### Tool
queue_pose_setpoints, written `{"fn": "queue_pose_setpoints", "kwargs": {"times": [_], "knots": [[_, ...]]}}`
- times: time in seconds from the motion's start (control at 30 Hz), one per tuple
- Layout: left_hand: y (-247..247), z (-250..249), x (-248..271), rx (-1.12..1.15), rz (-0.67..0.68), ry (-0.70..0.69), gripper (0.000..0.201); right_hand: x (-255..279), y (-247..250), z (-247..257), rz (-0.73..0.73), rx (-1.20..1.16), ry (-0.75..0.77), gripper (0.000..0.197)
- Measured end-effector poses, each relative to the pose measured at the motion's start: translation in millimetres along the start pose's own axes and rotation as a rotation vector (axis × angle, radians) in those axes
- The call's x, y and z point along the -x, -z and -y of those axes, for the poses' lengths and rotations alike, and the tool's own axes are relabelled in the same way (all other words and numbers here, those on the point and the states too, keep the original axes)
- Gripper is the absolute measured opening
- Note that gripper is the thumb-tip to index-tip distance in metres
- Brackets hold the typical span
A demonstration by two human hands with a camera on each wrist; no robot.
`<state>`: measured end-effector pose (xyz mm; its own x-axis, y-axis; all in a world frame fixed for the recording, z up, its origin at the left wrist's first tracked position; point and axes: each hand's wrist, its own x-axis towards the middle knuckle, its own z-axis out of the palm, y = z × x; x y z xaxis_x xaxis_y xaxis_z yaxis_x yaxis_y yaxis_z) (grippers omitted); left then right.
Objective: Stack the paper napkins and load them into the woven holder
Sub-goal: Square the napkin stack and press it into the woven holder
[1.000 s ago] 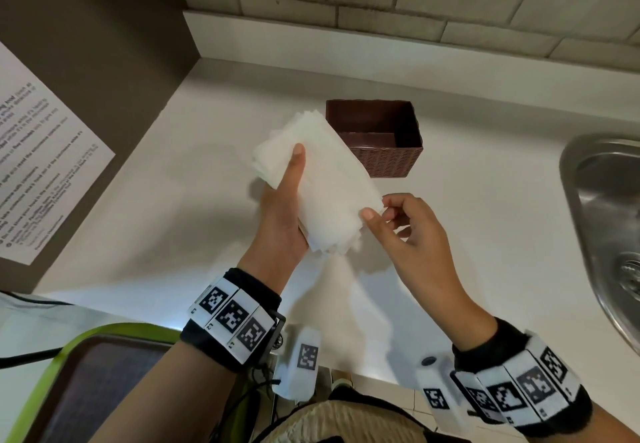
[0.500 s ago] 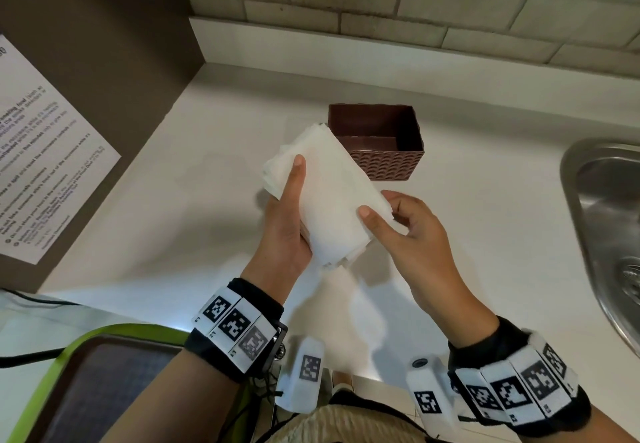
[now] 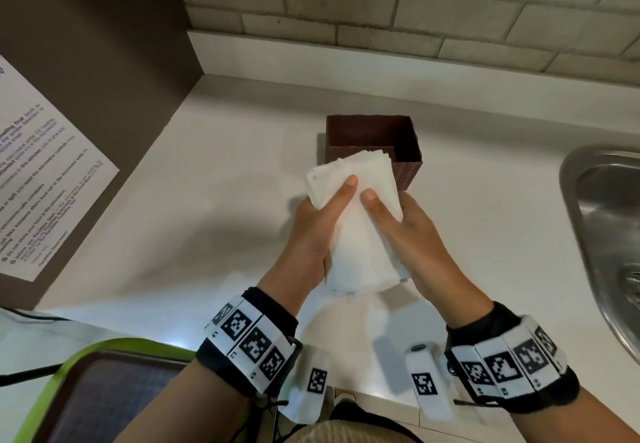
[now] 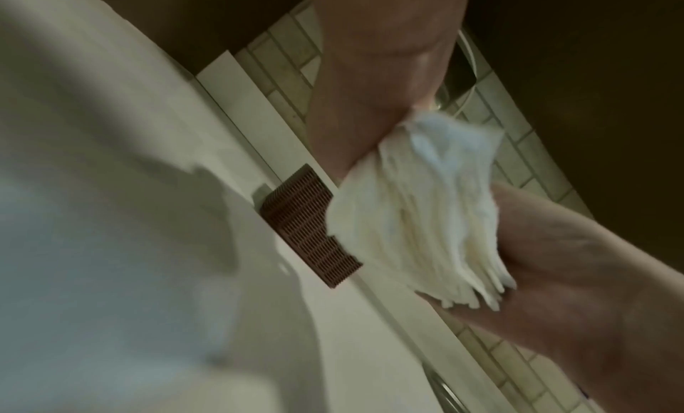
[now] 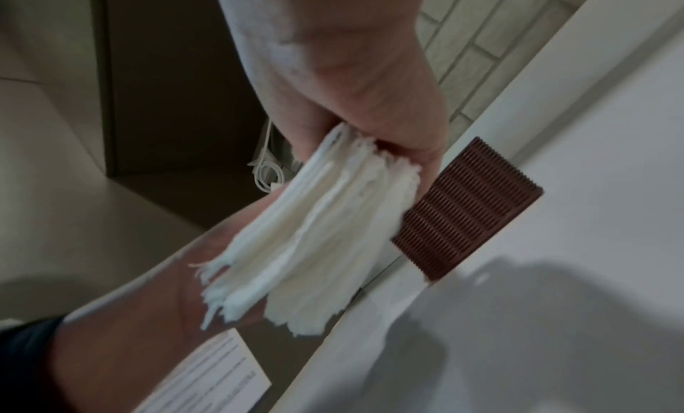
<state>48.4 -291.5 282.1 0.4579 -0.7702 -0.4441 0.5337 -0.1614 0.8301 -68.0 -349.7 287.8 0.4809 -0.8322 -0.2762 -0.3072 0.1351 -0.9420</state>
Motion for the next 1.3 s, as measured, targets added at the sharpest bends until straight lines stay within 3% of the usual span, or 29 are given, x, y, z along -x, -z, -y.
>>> {"fn": "queue_pose_setpoints", "kwargs": {"times": [0.07, 0.23, 0.43, 0.6, 0.67, 0.77, 0.9, 1.07, 1.2, 1.3], "knots": [[-1.3, -1.9, -4.0, -0.023, -0.015, -0.005, 0.033, -3.3, 2.5, 1.6, -0.049, 0.029, 0.043, 0.031], [-3.3, -6.6, -8.3, -0.032, 0.007, -0.003, 0.033, -5.1, 6.1, -1.1, 0.076, 0.102, 0.123, 0.029], [-7.6, -7.0, -18.8, -0.030, -0.228, -0.124, 0.029, -13.6, 12.2, -1.4, 0.131, 0.041, -0.031, 0.040], [-7.4, -10.5, -21.6, 0.140, -0.357, -0.212, 0.021, -15.3, 10.0, -2.8, 0.097, -0.126, -0.131, 0.041], [-5.5, -11.6, -20.8, 0.176, -0.335, -0.190, 0.031, -15.9, 8.2, -4.2, 0.060, -0.130, -0.109, 0.039], [-5.6, -8.7, -15.0, 0.155, -0.196, -0.124, 0.042, -15.8, 7.5, -6.2, 0.009, -0.147, -0.084, 0.039], [-3.1, -3.6, -11.0, 0.017, -0.156, -0.049, 0.042, -15.7, 12.3, -2.0, 0.175, -0.037, -0.053, 0.042], [-3.9, -4.9, -5.5, -0.028, -0.045, -0.019, 0.022, -18.1, 9.3, 5.2, 0.147, -0.002, -0.041, 0.054], [-5.4, -4.9, -2.4, -0.086, -0.023, -0.003, 0.044, -15.9, 6.6, 10.0, 0.074, -0.043, -0.043, 0.051], [-7.5, -4.1, 1.3, -0.089, 0.030, -0.018, 0.041, -11.2, 1.0, 12.8, 0.063, -0.036, 0.011, 0.043]]}}
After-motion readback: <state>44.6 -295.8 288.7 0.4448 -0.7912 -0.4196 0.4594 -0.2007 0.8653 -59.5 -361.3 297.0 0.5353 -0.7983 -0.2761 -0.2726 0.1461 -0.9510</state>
